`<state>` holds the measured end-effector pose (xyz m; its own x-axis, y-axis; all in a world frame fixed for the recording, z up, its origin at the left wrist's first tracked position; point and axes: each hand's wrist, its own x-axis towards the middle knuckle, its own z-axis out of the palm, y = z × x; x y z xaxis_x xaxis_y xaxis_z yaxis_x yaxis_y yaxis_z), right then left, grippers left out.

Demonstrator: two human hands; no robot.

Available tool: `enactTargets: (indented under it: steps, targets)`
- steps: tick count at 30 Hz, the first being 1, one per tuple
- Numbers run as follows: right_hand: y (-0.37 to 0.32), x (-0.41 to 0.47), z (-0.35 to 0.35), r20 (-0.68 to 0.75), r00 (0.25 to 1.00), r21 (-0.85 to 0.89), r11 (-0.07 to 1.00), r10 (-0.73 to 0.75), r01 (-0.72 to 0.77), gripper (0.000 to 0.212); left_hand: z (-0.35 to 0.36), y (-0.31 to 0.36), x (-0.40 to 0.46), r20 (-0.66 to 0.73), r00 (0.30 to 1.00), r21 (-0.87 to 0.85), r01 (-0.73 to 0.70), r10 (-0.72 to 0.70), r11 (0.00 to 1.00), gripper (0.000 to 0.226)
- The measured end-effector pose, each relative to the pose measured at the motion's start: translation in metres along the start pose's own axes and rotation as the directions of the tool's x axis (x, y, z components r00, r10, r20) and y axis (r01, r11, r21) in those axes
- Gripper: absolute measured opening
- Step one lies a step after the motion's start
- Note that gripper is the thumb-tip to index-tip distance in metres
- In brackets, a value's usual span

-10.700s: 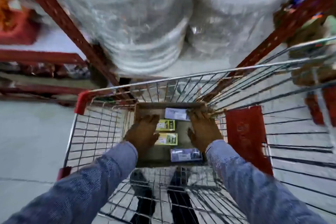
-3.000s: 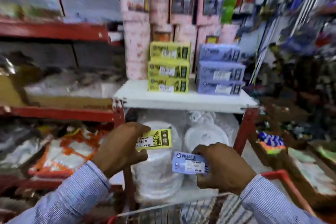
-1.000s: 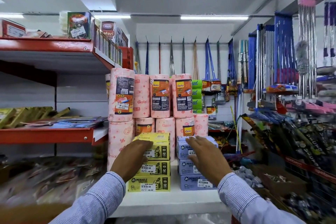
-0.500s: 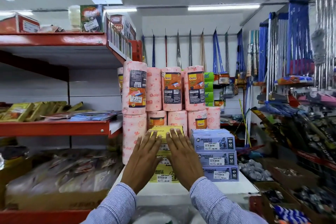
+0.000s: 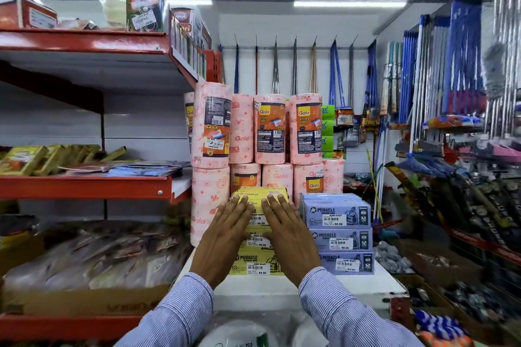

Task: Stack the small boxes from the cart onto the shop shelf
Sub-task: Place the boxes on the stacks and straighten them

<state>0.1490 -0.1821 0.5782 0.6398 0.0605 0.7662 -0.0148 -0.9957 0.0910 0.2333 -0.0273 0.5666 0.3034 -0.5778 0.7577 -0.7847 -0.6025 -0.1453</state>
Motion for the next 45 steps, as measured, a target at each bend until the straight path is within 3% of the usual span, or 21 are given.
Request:
enactTargets:
  steps: [6, 10, 18, 25, 30, 45]
  targets:
    - [0.001, -0.002, 0.003, 0.015, 1.000, 0.005, 1.000, -0.002, 0.002, 0.076, 0.003, 0.000, -0.004, -0.014, 1.000, -0.011, 0.001, -0.001, 1.000, 0.074]
    - [0.000, -0.004, 0.007, 0.006, 1.000, -0.013, 1.000, 0.007, -0.006, 0.080, 0.006, 0.002, -0.005, -0.023, 1.000, 0.062, 0.004, -0.002, 0.998, 0.060]
    - [0.010, -0.026, -0.013, -0.026, 0.999, -0.078, 0.996, -0.037, 0.035, 0.077, -0.015, 0.030, -0.006, 0.010, 0.995, 0.190, 0.099, -0.103, 0.977, 0.067]
    - [0.062, -0.060, -0.046, -0.051, 0.998, -0.159, 0.986, 0.034, -0.042, 0.065, -0.017, 0.083, 0.015, 0.006, 1.000, 0.157, 0.010, -0.011, 0.988, 0.072]
    - [0.108, -0.077, -0.056, -0.024, 0.994, -0.196, 0.974, 0.109, -0.111, 0.069, -0.001, 0.123, 0.041, 0.032, 0.998, 0.150, -0.067, 0.063, 0.986, 0.071]
    - [0.151, -0.075, -0.037, 0.015, 0.997, -0.122, 0.990, 0.072, -0.070, 0.068, 0.038, 0.143, 0.058, 0.065, 0.997, 0.187, -0.047, 0.036, 0.981, 0.069]
